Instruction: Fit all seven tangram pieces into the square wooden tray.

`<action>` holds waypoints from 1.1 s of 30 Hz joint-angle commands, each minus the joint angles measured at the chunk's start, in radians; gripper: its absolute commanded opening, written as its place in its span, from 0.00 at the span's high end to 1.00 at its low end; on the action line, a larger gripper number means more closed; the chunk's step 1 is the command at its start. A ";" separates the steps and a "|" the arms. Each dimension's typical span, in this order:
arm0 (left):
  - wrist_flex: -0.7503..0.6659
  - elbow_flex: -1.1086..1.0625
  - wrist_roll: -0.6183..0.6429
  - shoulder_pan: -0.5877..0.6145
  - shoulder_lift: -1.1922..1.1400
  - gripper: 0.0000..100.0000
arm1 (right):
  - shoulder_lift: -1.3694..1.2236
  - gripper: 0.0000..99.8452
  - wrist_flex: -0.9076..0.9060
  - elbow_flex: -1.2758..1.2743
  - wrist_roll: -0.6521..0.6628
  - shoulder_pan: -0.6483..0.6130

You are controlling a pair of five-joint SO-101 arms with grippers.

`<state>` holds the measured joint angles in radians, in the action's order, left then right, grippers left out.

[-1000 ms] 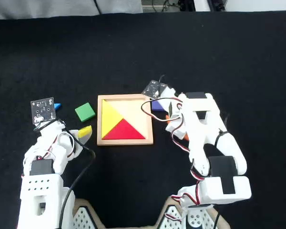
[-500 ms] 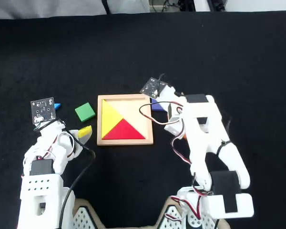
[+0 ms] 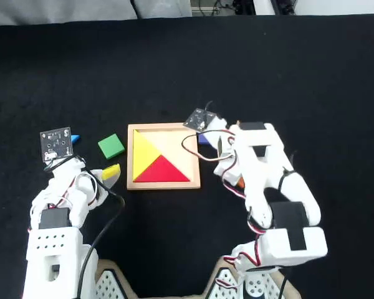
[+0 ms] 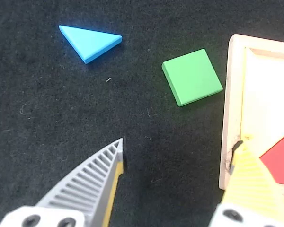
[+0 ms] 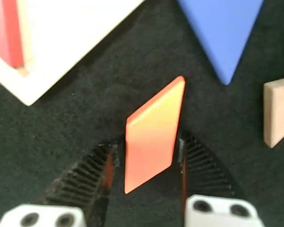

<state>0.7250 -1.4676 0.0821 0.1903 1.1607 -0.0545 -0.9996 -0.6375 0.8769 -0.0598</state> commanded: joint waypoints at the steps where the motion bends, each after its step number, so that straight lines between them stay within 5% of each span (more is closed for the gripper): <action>1: -0.018 0.005 -0.006 -0.010 0.011 0.65 | -0.022 0.80 0.014 0.058 -0.015 -0.002; 15: -0.018 0.005 -0.006 -0.010 0.011 0.65 | 0.245 0.80 -0.115 0.038 -0.066 -0.009; 33: -0.018 0.005 -0.006 -0.010 0.011 0.65 | 0.196 0.80 -0.028 -0.074 -0.068 -0.104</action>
<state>0.7250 -1.4676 0.0821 0.1903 1.1607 0.1481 -1.0472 -0.7219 0.8170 -0.1504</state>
